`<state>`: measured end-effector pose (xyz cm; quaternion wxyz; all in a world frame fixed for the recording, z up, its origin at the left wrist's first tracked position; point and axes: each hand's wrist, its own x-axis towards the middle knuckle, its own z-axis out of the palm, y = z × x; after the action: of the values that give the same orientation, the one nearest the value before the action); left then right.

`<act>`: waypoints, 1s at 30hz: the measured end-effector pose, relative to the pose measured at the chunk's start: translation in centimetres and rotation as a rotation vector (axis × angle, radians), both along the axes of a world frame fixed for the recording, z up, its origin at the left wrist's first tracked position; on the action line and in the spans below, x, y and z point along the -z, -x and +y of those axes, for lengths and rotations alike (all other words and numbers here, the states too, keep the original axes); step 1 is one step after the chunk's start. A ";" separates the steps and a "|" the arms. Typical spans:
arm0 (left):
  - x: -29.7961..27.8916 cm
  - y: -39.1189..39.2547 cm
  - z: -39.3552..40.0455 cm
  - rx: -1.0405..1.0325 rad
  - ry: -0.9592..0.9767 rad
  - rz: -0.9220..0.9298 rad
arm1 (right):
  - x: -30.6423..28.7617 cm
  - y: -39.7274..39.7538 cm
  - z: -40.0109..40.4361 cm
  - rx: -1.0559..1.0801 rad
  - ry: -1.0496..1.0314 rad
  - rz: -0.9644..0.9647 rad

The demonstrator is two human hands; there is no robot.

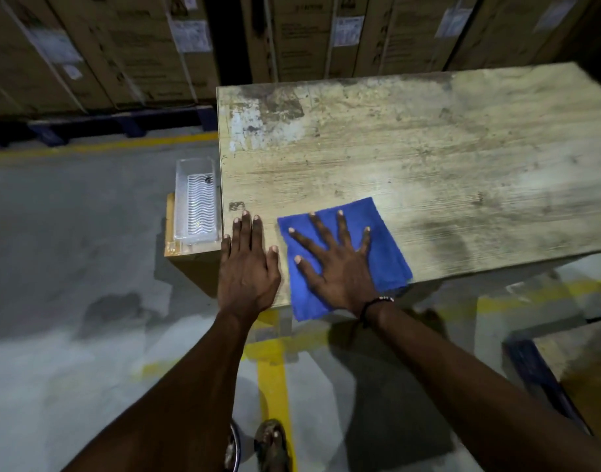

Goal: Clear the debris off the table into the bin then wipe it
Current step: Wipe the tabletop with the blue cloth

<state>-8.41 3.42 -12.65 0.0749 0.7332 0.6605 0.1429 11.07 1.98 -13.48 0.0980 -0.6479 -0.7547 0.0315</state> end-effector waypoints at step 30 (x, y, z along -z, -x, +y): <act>-0.2 0.2 0.1 0.002 0.011 -0.067 | -0.1 -3.1 -3.8 0.208 0.033 0.019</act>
<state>-8.57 3.53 -12.49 0.1013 0.7281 0.6579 0.1638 14.16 -1.78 -13.41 0.0973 -0.7240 -0.6817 0.0394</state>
